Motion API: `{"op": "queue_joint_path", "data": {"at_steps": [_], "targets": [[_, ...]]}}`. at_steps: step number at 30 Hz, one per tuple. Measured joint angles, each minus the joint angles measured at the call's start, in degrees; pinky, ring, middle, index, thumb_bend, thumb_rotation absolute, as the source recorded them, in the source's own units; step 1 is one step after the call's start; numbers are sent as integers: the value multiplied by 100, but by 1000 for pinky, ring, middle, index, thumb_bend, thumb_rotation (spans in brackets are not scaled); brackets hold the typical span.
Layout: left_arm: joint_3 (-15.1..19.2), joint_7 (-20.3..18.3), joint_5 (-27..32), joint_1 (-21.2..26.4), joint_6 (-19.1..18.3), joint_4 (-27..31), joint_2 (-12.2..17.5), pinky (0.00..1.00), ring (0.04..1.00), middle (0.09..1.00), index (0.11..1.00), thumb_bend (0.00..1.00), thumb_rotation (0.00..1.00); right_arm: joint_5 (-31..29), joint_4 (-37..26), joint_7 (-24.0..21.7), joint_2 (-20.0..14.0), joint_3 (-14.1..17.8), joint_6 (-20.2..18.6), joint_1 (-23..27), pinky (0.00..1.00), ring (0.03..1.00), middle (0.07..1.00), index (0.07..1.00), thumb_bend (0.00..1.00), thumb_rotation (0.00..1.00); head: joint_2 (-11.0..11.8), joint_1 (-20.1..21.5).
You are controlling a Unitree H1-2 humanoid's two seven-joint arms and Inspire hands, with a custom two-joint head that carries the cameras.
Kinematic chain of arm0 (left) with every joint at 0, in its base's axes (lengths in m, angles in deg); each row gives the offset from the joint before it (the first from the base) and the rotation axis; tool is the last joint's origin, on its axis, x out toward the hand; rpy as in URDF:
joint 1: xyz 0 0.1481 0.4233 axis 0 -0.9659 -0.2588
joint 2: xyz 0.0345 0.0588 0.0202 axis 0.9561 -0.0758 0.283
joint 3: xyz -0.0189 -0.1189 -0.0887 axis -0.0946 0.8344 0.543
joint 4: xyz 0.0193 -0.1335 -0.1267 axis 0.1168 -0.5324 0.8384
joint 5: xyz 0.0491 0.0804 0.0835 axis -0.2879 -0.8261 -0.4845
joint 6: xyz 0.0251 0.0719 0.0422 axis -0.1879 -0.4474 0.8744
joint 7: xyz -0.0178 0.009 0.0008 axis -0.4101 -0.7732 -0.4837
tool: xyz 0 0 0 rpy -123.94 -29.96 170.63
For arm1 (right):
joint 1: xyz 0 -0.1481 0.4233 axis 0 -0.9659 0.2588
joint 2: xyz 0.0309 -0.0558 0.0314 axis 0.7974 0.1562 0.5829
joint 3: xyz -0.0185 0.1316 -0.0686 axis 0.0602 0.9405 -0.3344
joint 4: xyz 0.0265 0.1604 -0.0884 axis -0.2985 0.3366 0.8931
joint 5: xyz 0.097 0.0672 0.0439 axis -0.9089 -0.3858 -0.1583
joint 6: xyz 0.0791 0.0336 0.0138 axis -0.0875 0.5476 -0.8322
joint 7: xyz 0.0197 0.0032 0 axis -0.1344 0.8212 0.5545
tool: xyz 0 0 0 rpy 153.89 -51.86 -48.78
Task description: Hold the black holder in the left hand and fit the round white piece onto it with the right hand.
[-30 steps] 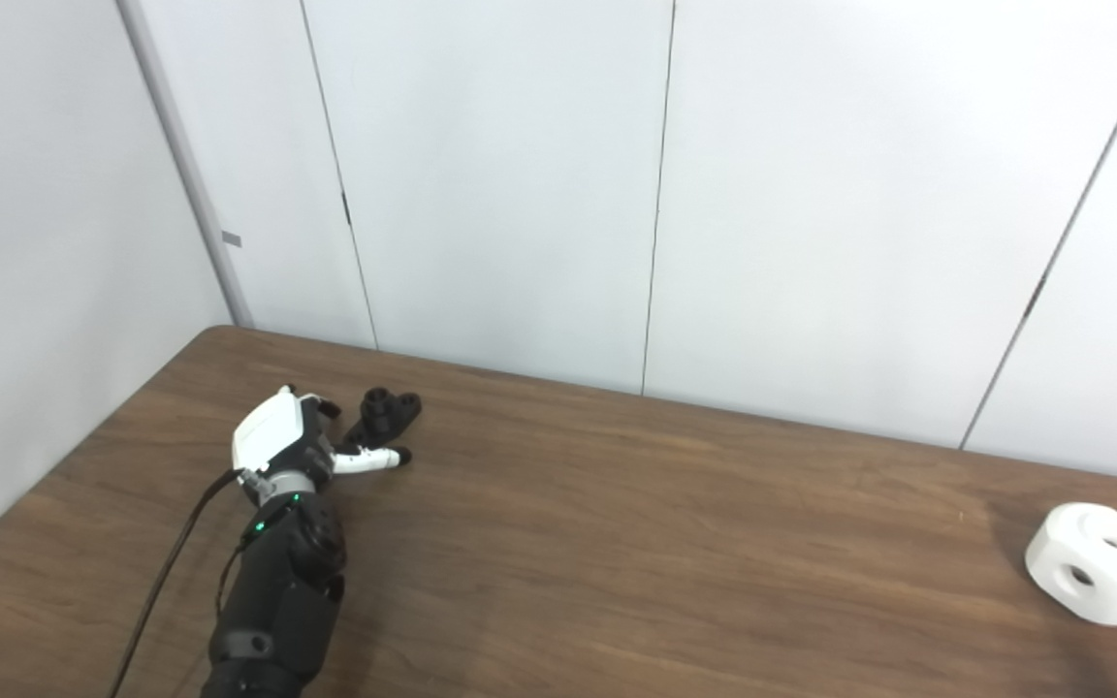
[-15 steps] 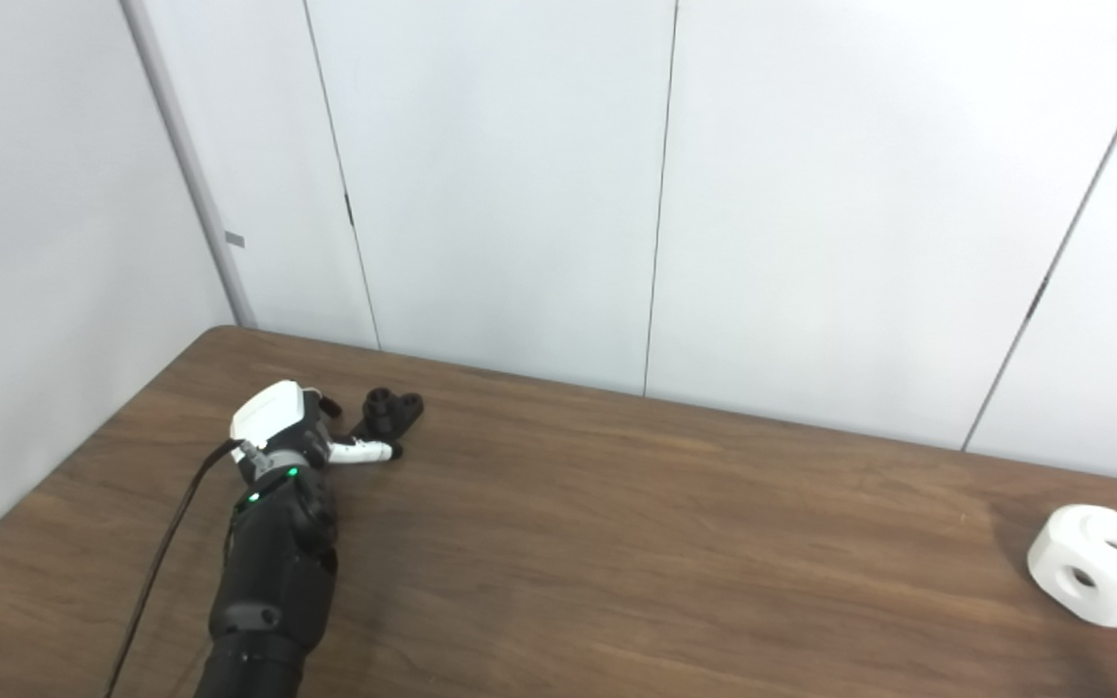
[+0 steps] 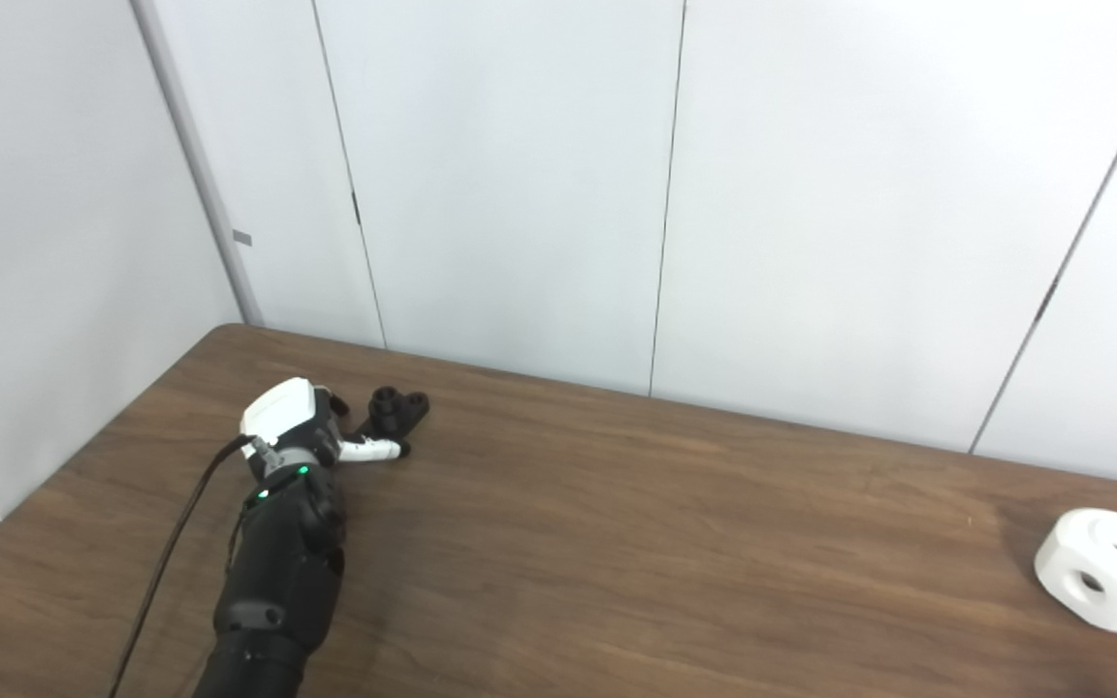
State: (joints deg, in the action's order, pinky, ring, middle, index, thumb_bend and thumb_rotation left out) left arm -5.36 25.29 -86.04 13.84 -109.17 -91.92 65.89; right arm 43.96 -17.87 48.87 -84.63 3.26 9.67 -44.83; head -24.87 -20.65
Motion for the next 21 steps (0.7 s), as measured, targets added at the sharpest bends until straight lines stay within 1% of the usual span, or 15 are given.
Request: {"op": "queue_joint_path", "data": {"at_steps": [2, 5, 7, 9, 11, 13, 15, 16, 17, 19, 21], "targets": [[-93, 159, 111, -28, -3, -41, 17, 1000, 1000, 1000, 712, 881, 203, 5, -4, 1, 0, 0, 0, -4, 788, 850, 858, 815, 100, 996, -9, 26], [-207, 355, 269, -34, -3, -120, 61, 1000, 1000, 1000, 681, 856, 166, 12, -9, 1, 3, 0, 0, -7, 742, 823, 837, 792, 81, 973, -18, 44], [-313, 510, 416, -42, -8, -162, 92, 1000, 1000, 1000, 627, 859, 129, 14, -27, 7, 11, -1, 0, -17, 713, 806, 826, 778, 73, 959, -26, 62], [-421, 701, 562, -58, -8, -219, 135, 1000, 1000, 1000, 600, 857, 115, 14, -66, 14, 29, -5, 0, -37, 703, 799, 820, 771, 69, 950, -61, 79], [-495, 799, 704, -60, -1, -247, 169, 1000, 1000, 1000, 572, 848, 102, 14, -92, 26, 39, -18, 0, -54, 687, 787, 811, 762, 61, 918, -62, 88], [-548, 863, 774, -63, 2, -278, 194, 1000, 1000, 1000, 569, 843, 86, 23, -97, 65, 40, -24, 0, -59, 670, 778, 802, 755, 72, 908, -62, 88], [-612, 903, 823, -67, 4, -315, 229, 1000, 1000, 1000, 584, 844, 86, 51, -113, 84, 40, -42, 0, -70, 659, 771, 795, 750, 77, 905, -70, 132], [-636, 916, 867, -68, 6, -326, 244, 1000, 1000, 1000, 529, 656, 73, 63, -122, 88, 40, -55, 0, -78, 655, 767, 791, 748, 88, 905, -79, 149], [-668, 945, 907, -69, 6, -341, 261, 1000, 1000, 1000, 510, 592, 67, 68, -128, 97, 40, -67, 0, -87, 649, 762, 787, 745, 94, 905, -79, 149], [-756, 1020, 953, -74, 13, -370, 300, 1000, 1000, 997, 494, 539, 61, 72, -129, 123, 40, -69, 0, -88, 638, 753, 779, 739, 110, 900, -88, 158], [-832, 1103, 990, -86, 17, -408, 321, 1000, 1000, 986, 489, 528, 58, 72, -129, 147, 39, -74, 0, -92, 627, 747, 776, 731, 128, 880, -88, 158]]}}
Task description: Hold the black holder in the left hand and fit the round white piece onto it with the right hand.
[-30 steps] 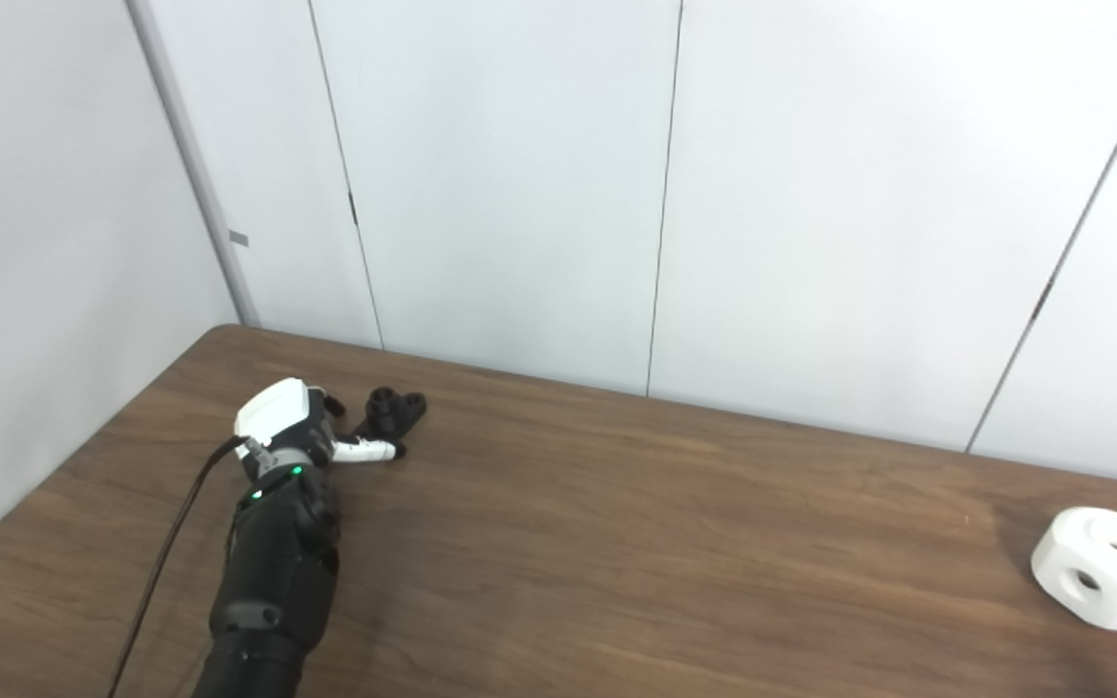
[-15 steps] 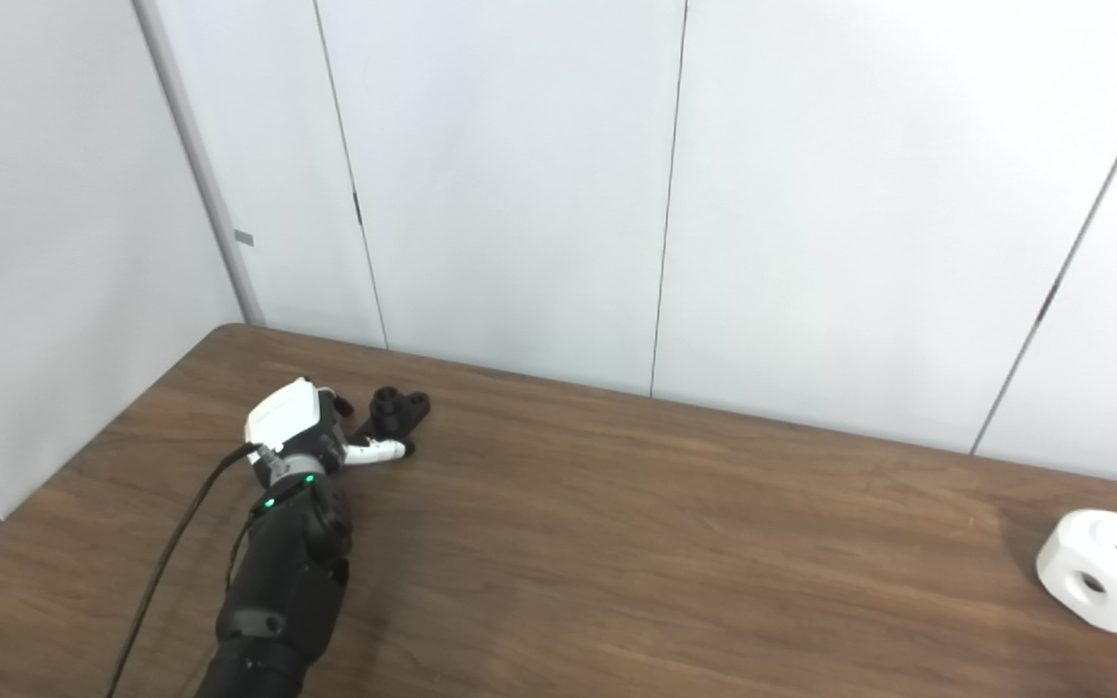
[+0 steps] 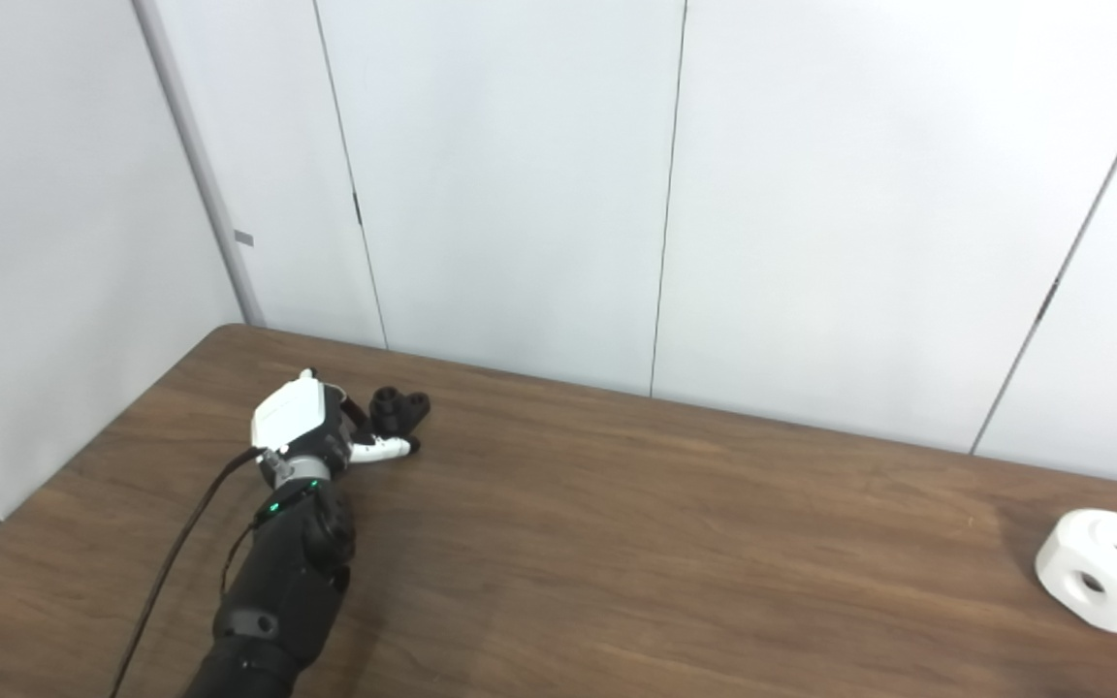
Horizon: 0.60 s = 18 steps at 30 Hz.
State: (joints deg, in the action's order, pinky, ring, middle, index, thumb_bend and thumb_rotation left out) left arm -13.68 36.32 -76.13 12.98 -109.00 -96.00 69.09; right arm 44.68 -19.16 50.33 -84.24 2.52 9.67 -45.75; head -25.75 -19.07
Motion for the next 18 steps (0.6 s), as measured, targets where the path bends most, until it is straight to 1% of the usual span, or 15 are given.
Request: {"op": "queue_joint_path", "data": {"at_steps": [5, 8, 11, 18], "targets": [[-129, 217, 63, 4, 4, -108, 24, 1000, 1000, 952, 484, 523, 51, 1, -11, 12, 0, -9, 0, -6, 605, 734, 768, 722, 179, 859, -9, 9], [-201, 235, 113, 4, 4, -116, 59, 1000, 1000, 935, 483, 522, 52, -1, -20, 23, -1, -23, 0, -15, 592, 722, 755, 710, 216, 829, -9, 9], [-256, 245, 153, 1, 4, -123, 95, 1000, 1000, 928, 483, 523, 51, -1, -34, 34, -2, -46, 0, -29, 586, 718, 752, 704, 251, 824, -18, 26], [-259, 236, 154, -19, 4, -81, 95, 1000, 1000, 922, 484, 524, 52, -1, -51, 40, -3, -73, 0, -42, 578, 708, 746, 701, 325, 816, -26, 79]]}}
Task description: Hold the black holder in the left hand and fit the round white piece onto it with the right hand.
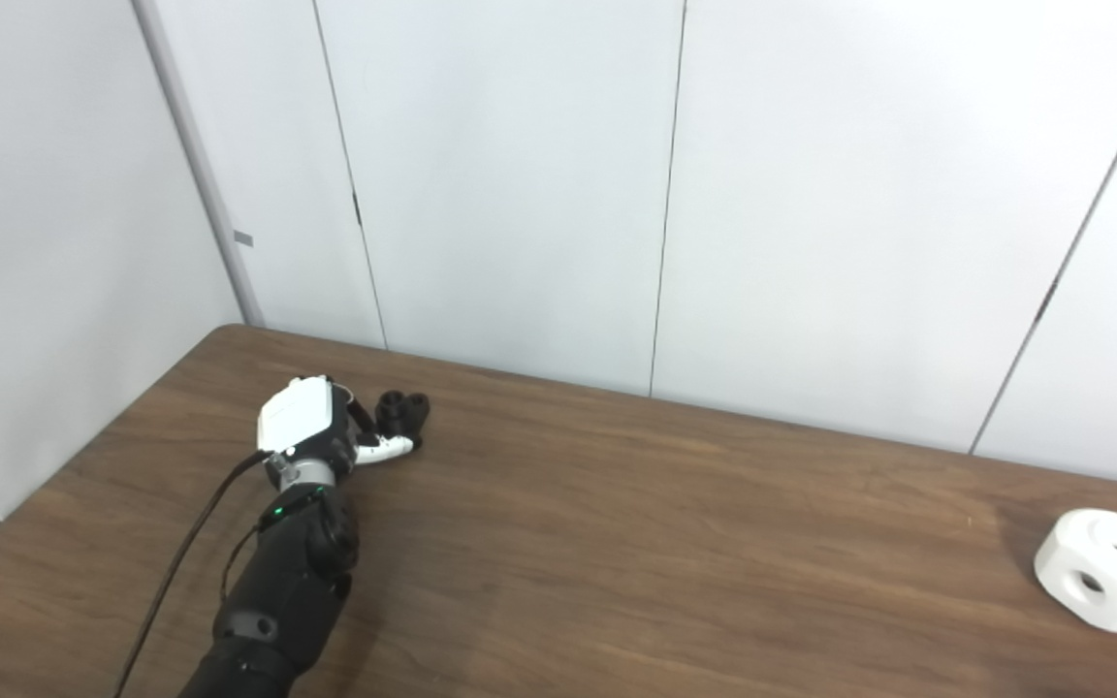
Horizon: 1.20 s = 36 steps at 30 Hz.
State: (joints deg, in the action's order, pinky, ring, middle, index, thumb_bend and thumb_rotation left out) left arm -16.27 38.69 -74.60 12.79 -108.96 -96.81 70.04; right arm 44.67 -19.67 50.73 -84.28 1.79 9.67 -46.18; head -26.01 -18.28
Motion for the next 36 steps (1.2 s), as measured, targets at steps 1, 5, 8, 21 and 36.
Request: {"op": "queue_joint_path", "data": {"at_steps": [1, 5, 8, 21, 36], "targets": [[-1, 0, 1, -3, 0, 4, 0, 1000, 1000, 921, 484, 524, 53, 0, -6, 1, 0, -3, 0, -2, 573, 707, 746, 699, 331, 817, -9, 17], [-84, -33, -9, -102, 0, 179, 1, 1000, 1000, 924, 481, 525, 54, 0, -111, 13, 8, -79, 0, -79, 564, 706, 748, 698, 401, 808, -79, 167], [-333, -37, -2, -240, -8, 375, 72, 1000, 1000, 925, 480, 524, 53, 0, -183, 94, 25, -123, 0, -131, 550, 694, 740, 690, 477, 791, -132, 264], [-875, -76, 940, -1200, 51, 1878, 199, 1000, 1000, 961, 479, 522, 46, 935, -618, 833, 265, -200, -2, -423, 571, 743, 795, 738, 808, 928, -281, 554], [-1258, -333, 1797, -2129, 472, 3283, 115, 955, 997, 967, 479, 521, 43, 2371, -731, 2053, 125, -337, -5, -559, 927, 947, 958, 897, 561, 869, -396, 914]]}}
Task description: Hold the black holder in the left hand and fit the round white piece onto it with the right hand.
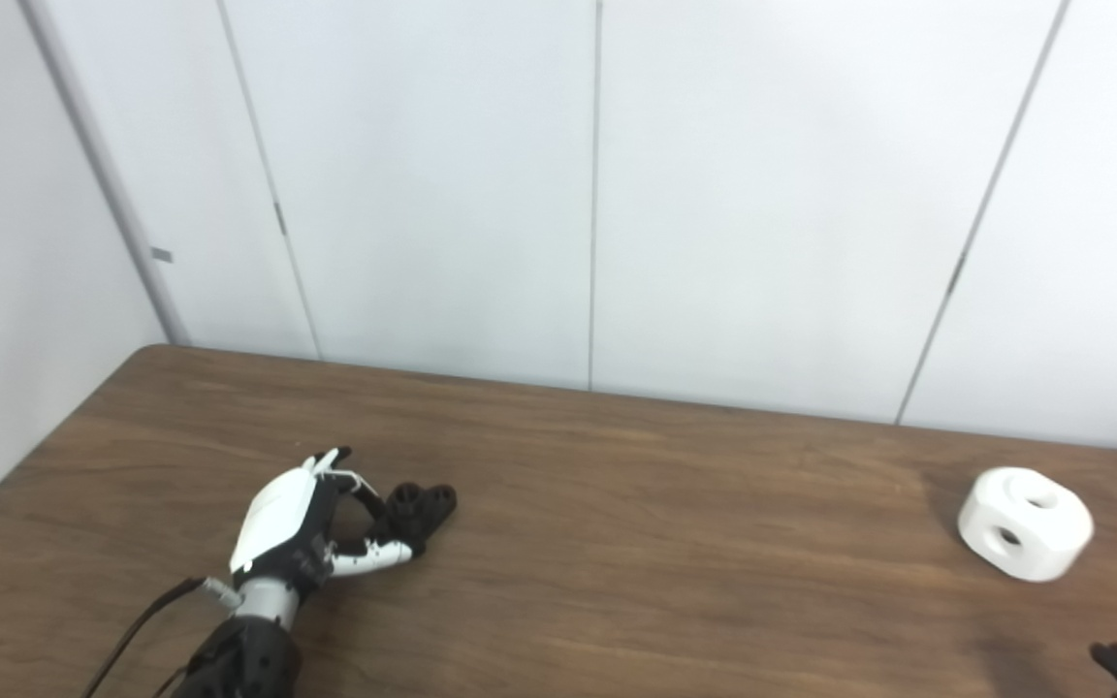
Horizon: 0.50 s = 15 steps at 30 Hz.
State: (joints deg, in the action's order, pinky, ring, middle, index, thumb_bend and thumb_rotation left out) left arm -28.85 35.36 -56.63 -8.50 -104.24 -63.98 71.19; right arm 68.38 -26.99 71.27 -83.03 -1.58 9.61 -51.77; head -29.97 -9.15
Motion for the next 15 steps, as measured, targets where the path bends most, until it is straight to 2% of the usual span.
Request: {"op": "queue_joint_path", "data": {"at_steps": [2, 4, 6, 8, 9, 10, 11, 12, 13, 14, 15], "targets": [[-73, -11, 5, -73, 67, 121, -8, 948, 993, 961, 479, 520, 42, 10, 42, 129, -102, -30, -8, 74, 962, 964, 968, 906, 484, 867, 27, 36], [-144, -8, 5, -111, 195, 139, -23, 936, 985, 953, 479, 520, 43, 1, 106, 245, -195, -46, -15, 169, 992, 989, 984, 921, 383, 929, 18, 79], [-205, -4, 5, -184, 265, 240, -59, 939, 986, 952, 480, 520, 42, -21, 142, 304, -275, -75, -30, 243, 998, 997, 989, 925, 337, 952, -8, 106], [-270, 4, 5, -275, 398, 335, -126, 947, 985, 949, 480, 520, 42, -81, 143, 308, -342, -79, -54, 305, 1000, 1000, 997, 933, 264, 960, -26, 185], [-291, 1, 5, -311, 427, 352, -154, 950, 984, 947, 480, 520, 42, -104, 142, 309, -350, -73, -69, 340, 1000, 1000, 999, 938, 214, 933, -35, 229], [-322, -14, 4, -359, 428, 401, -176, 952, 982, 946, 480, 520, 43, -103, 142, 310, -357, -57, -80, 383, 1000, 1000, 1000, 942, 164, 853, -35, 264], [-353, -41, 3, -403, 430, 468, -192, 953, 981, 945, 480, 520, 43, -94, 142, 318, -363, -29, -85, 420, 1000, 1000, 1000, 943, 147, 822, -35, 290], [-385, -78, -6, -440, 446, 515, -203, 945, 973, 938, 480, 520, 43, -65, 142, 329, -378, 1, -88, 450, 1000, 1000, 1000, 950, 118, 619, -44, 343], [-435, -85, -33, -463, 468, 529, -203, 937, 966, 931, 480, 520, 43, -5, 142, 335, -419, 25, -92, 491, 1000, 1000, 999, 955, 113, 264, -52, 378], [-479, -85, -73, -485, 477, 529, -203, 934, 964, 929, 480, 520, 43, 23, 141, 335, -479, 36, -97, 526, 1000, 1000, 998, 957, 112, 135, -52, 378], [-505, -81, -132, -499, 507, 536, -203, 936, 964, 926, 480, 520, 42, 68, 137, 333, -552, 59, -117, 557, 1000, 999, 993, 957, 127, 69, -61, 422]]}}
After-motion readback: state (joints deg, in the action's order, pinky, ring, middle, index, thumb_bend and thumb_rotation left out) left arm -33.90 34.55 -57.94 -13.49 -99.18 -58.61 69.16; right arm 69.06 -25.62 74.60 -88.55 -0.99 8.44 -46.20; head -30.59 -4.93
